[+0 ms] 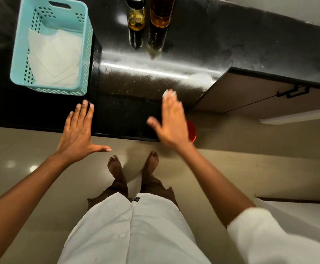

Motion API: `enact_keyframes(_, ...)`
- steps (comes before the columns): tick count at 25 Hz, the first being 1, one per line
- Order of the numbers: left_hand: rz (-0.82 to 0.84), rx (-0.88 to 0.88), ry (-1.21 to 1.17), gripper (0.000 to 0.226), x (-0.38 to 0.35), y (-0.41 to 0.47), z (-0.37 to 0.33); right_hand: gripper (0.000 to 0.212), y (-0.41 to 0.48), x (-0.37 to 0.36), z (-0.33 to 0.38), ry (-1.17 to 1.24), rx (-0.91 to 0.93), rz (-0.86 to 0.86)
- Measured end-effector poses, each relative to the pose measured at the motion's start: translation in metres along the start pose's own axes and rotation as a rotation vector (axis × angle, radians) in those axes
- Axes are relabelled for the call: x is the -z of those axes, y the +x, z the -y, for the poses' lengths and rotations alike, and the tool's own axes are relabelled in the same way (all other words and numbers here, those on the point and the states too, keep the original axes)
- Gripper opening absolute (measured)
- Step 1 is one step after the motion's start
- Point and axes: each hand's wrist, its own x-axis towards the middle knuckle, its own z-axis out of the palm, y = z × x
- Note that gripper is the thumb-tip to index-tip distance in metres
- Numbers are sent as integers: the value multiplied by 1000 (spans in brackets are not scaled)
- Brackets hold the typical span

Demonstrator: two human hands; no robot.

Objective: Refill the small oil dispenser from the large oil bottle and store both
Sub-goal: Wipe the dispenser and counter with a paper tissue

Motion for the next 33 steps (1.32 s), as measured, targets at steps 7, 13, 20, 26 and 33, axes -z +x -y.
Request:
enact_keyframes(7, 24, -9, 14, 161, -1, 1, 2, 101, -48, -13, -38, -33, 6, 28)
enact_keyframes(13, 18, -9, 7, 160, -1, 2, 2, 112, 90, 54, -88, -11, -239, -101)
enact_keyframes(20, 18, -3, -4, 160, 1, 0, 1, 105, -46, -31, 58, -190, 477, 251)
enact_keyframes(26, 16, -13, 15, 160, -1, 0, 5, 112, 92, 56, -66, -210, -159, 15)
enact_keyframes(33, 13, -32, 7, 160, -5, 0, 8, 106, 37, -34, 117, -181, 389, 95)
